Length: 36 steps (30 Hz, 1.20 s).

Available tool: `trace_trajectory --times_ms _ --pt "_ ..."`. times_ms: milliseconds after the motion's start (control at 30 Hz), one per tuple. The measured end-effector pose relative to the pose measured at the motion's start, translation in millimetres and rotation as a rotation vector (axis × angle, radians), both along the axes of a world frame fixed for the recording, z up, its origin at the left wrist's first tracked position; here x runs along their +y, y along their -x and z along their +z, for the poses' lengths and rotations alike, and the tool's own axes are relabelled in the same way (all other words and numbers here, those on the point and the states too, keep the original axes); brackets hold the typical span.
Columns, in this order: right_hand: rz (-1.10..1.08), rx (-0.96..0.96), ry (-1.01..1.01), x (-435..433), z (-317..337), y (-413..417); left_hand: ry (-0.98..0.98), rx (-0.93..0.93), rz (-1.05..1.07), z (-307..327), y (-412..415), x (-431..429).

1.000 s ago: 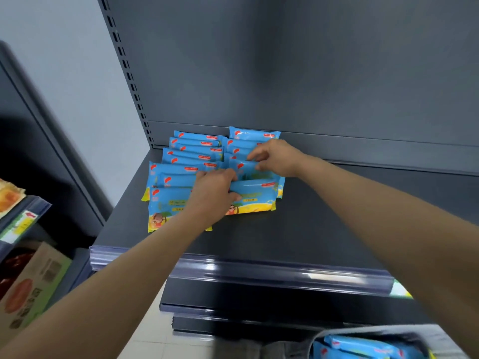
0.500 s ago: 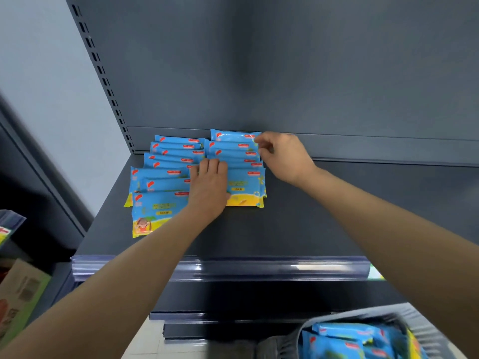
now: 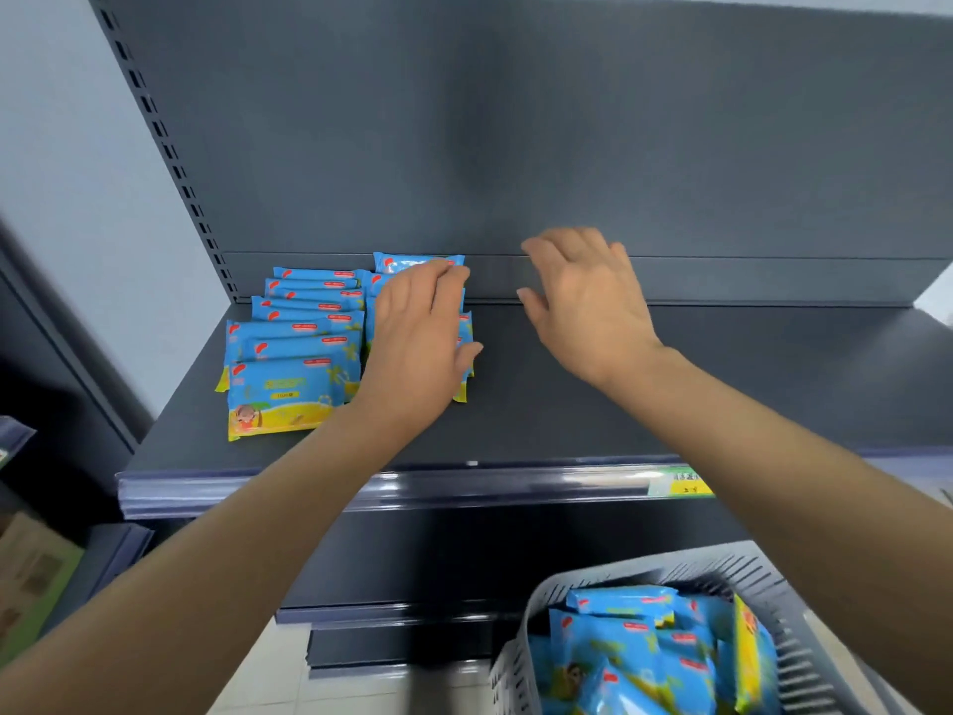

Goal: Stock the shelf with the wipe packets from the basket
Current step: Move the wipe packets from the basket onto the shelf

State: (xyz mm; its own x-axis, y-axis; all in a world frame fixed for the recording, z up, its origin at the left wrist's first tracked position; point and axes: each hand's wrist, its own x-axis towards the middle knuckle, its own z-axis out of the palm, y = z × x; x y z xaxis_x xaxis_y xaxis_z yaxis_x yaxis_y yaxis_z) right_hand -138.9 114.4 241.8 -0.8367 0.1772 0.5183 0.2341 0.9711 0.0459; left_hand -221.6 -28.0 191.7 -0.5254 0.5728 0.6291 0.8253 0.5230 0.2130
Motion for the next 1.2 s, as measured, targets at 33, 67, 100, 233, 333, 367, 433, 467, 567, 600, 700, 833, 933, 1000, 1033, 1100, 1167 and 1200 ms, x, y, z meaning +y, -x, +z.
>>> trace_trajectory --times_ms 33,67,100,233,333,367,433,467,567,600,700,833,933,1000,1033,1100,1167,1200 --pt "0.013 0.028 -0.006 -1 5 -12 -0.024 0.025 -0.009 9 -13 1" --pt "0.029 0.058 -0.013 -2 10 -26 -0.044 0.056 -0.015 17 -27 1" --pt "0.045 0.089 -0.022 -2 15 -40 -0.065 0.090 -0.024 24 -42 3" --pt "0.094 0.180 -0.045 6 30 -103 -0.134 0.140 -0.052 45 -107 16" --pt "0.118 0.237 -0.068 20 37 -149 -0.144 0.166 -0.050 53 -157 29" --pt "0.124 0.251 -0.076 25 37 -163 -0.153 0.186 -0.048 55 -173 34" --pt "0.136 0.247 -0.081 34 33 -189 -0.172 0.218 -0.041 56 -201 41" --pt "0.145 0.231 -0.075 38 30 -201 -0.180 0.221 -0.039 55 -214 43" --pt "0.174 0.139 -0.050 50 12 -230 -0.162 0.191 -0.022 41 -248 50" --pt "0.182 0.098 -0.040 53 3 -238 -0.132 0.165 -0.014 32 -257 52" --pt "0.203 -0.052 0.007 64 -33 -252 0.021 0.058 -0.023 -6 -273 57" --pt "0.244 -0.336 0.074 78 -98 -259 0.294 -0.175 -0.103 -72 -277 57" --pt "0.253 -0.555 0.158 86 -147 -261 0.456 -0.348 -0.105 -124 -270 52" --pt "0.249 -0.671 0.213 89 -176 -260 0.602 -0.436 -0.080 -154 -266 49" --pt "0.247 -0.710 0.232 90 -187 -259 0.703 -0.464 -0.076 -165 -264 49" --pt "0.248 -0.791 0.254 91 -211 -254 0.909 -0.494 -0.099 -187 -261 49" --pt "0.246 -0.874 0.252 90 -231 -249 1.040 -0.510 -0.133 -203 -259 49" --pt "0.243 -0.903 0.259 90 -241 -246 1.076 -0.503 -0.137 -210 -257 49"
